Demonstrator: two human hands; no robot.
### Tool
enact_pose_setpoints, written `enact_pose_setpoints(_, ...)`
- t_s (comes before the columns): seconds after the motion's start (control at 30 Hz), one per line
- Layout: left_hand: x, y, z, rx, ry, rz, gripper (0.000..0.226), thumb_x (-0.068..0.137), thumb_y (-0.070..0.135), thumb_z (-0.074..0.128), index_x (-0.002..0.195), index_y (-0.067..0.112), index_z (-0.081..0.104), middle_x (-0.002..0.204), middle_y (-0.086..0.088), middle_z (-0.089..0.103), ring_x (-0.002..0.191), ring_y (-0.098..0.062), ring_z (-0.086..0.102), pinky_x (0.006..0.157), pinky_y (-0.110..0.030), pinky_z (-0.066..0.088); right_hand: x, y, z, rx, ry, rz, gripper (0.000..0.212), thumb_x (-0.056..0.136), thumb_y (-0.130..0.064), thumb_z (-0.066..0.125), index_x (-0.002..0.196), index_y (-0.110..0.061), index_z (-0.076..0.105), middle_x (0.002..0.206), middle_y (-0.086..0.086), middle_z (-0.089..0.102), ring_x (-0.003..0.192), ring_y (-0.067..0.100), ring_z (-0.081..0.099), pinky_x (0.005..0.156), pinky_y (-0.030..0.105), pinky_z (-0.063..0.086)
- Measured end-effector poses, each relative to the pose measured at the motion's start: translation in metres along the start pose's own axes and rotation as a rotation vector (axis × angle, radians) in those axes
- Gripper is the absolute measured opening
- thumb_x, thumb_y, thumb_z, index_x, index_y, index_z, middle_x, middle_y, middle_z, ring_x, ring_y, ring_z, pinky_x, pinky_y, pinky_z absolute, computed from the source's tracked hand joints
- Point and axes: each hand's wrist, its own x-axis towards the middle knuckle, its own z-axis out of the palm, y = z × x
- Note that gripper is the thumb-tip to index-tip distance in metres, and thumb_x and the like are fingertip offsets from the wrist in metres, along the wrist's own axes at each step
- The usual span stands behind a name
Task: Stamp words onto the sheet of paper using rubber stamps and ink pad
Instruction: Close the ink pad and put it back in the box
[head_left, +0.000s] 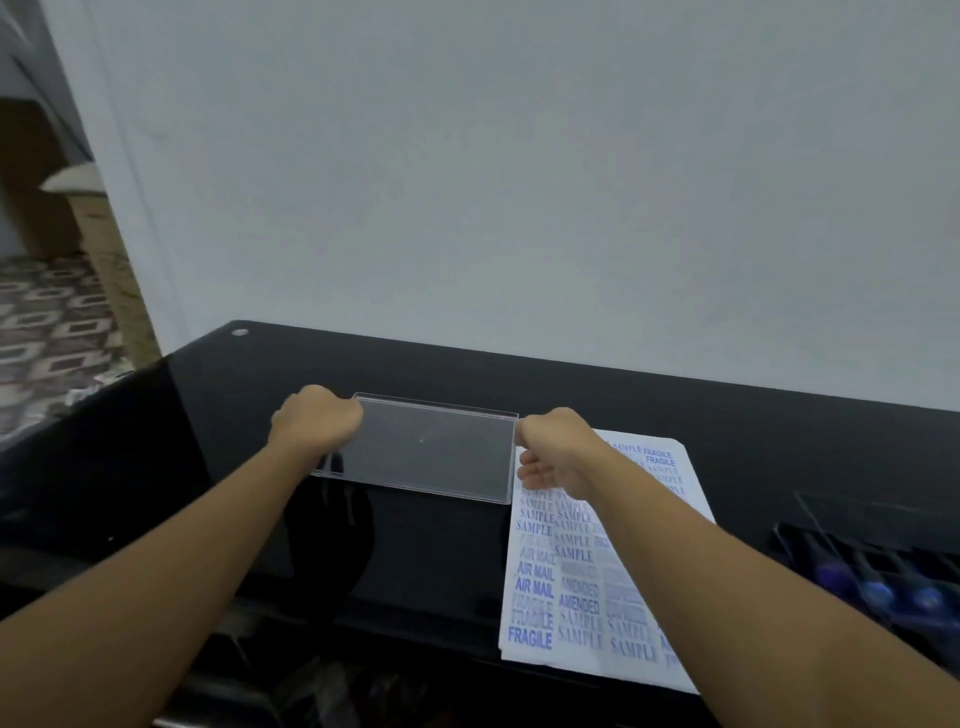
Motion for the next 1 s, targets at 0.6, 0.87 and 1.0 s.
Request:
enact_pose_setpoints(0.6, 0.009, 0.009, -0.010, -0.378, -0.001, -0.153, 0.014, 0.083, 0.015, 0.056, 0.090, 0.003, 0.060, 0.094, -0.018, 0.068, 0.086, -0.037, 0.068, 0.081, -0.054, 0.057, 0.003, -0.012, -0.003, 0.050, -0.045, 0.090, 0.019, 0.087, -0.008, 0.055, 0.106, -0.005, 0.053, 0.076, 0.007, 0.036, 0.060, 0.018, 0.035, 0.053, 0.026, 0.048)
enact_pose_setpoints(0.87, -0.035, 0.067, -0.018, -0.409, 0.171, 0.053, 0.020, 0.093, 0.021, 0.051, 0.080, 0.010, 0.060, 0.080, -0.006, 0.061, 0.071, -0.024, 0.055, 0.063, -0.032, 0.042, -0.030, -0.014, -0.055, 0.172, 0.137, -0.044, 0.013, 0.089, -0.008, 0.052, 0.100, -0.007, 0.059, 0.087, 0.008, 0.052, 0.073, 0.022, 0.051, 0.059, 0.031, 0.045)
enact_pose_setpoints(1.0, -0.060, 0.096, -0.011, -0.557, 0.093, 0.118, 0.022, 0.089, 0.021, 0.050, 0.087, 0.003, 0.063, 0.085, -0.012, 0.063, 0.078, -0.026, 0.055, 0.070, -0.036, 0.042, -0.051, -0.010, -0.099, 0.272, 0.270, -0.119, 0.014, 0.089, -0.012, 0.051, 0.095, -0.007, 0.062, 0.087, 0.009, 0.056, 0.080, 0.026, 0.053, 0.067, 0.035, 0.048)
